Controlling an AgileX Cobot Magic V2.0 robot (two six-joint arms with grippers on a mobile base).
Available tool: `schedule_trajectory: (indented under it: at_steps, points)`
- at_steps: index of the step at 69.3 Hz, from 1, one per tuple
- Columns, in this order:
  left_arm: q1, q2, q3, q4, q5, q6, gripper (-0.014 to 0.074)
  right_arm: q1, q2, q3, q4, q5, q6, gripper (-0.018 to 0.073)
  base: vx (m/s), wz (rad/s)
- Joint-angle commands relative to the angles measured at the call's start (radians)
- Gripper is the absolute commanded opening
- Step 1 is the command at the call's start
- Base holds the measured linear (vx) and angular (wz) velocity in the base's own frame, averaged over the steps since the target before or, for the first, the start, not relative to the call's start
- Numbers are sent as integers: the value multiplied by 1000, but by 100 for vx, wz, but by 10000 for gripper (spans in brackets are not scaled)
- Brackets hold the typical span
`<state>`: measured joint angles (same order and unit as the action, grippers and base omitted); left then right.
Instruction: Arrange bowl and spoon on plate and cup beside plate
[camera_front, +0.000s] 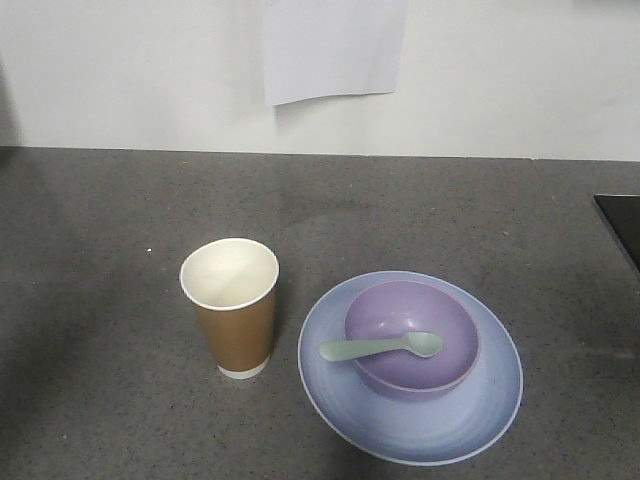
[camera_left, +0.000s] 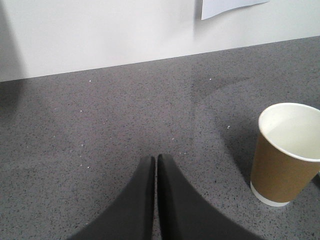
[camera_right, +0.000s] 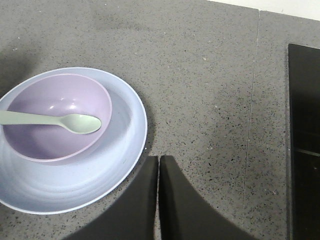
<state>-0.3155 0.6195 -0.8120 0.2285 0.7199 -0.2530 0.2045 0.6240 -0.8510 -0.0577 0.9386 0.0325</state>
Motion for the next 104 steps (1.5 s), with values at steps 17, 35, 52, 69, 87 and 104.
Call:
schedule_trajectory:
  at_steps: [17, 35, 52, 69, 87, 104]
  points:
    - [-2, 3, -25, 3, -74, -6, -8, -3, 3, -23, -7, -57, 1, -11, 0, 0]
    - [-2, 3, -25, 3, -74, -6, -8, -3, 3, -23, -7, -57, 1, -11, 0, 0]
    - [-1, -8, 20, 31, -166, -3, -8, -3, 3, -23, -7, -56, 1, -11, 0, 0]
    - [9, -149, 362, 35, -608, 135, -8, -3, 3, -23, -7, -51, 1, -11, 0, 0]
    - [167, -348, 640, -128, -766, 278, -8, -3, 3, -23, -7, -51, 1, -11, 0, 0]
    - [242, -548, 797, -125, -788, 276, -8, -3, 3, -23, -7, -51, 1, -11, 0, 0]
